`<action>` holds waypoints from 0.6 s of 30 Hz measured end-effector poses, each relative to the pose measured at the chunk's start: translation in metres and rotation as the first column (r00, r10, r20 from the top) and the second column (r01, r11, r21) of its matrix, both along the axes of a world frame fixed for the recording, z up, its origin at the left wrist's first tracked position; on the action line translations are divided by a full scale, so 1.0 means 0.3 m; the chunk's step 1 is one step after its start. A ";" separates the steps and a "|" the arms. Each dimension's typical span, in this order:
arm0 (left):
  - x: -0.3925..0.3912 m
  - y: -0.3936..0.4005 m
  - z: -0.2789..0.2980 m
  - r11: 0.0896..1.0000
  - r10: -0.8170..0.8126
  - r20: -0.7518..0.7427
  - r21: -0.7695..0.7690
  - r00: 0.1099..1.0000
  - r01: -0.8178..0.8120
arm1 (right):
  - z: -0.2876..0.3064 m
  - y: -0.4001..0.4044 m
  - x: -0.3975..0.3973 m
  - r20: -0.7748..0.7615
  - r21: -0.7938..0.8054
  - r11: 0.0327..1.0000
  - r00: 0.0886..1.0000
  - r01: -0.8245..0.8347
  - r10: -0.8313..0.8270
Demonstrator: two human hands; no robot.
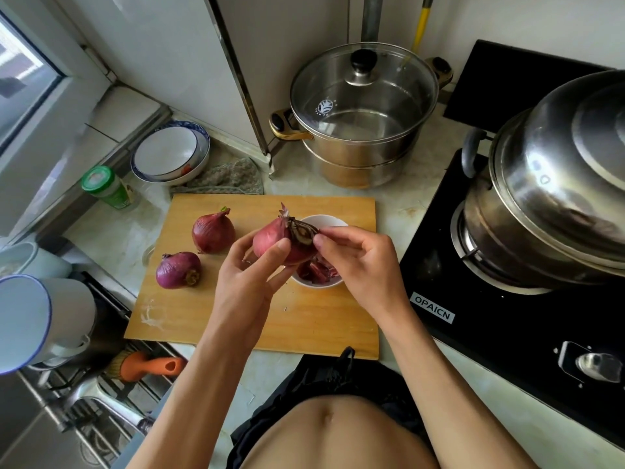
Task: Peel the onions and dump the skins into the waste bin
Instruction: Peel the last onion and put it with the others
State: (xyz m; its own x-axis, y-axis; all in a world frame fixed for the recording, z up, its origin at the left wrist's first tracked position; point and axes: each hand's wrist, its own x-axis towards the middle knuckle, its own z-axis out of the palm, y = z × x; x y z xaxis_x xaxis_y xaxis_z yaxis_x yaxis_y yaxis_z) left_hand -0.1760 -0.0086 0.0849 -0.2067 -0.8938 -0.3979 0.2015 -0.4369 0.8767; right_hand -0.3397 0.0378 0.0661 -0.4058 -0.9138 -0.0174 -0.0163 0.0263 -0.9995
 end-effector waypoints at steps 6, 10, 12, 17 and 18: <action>0.006 -0.001 -0.007 1.000 -0.003 0.018 -0.015 1.000 0.003 | -0.019 0.003 -0.001 -0.033 -0.050 0.998 0.999 0.023 -0.025; 0.009 -0.006 -0.006 0.999 -0.025 0.038 -0.027 0.999 0.026 | -0.036 0.004 0.002 -0.157 -0.105 0.993 0.985 0.057 -0.073; 0.010 -0.008 -0.002 0.998 -0.037 0.056 -0.042 0.998 0.039 | -0.045 0.004 -0.003 -0.203 -0.128 0.990 0.976 0.058 -0.083; 0.014 -0.022 0.010 0.989 -0.103 0.137 -0.091 0.985 0.116 | -0.048 0.017 -0.027 -0.118 -0.129 0.991 0.993 -0.034 0.019; 0.016 -0.025 0.009 0.987 -0.113 0.152 -0.098 0.982 0.129 | -0.049 0.020 -0.030 -0.101 -0.119 0.992 0.994 -0.051 0.039</action>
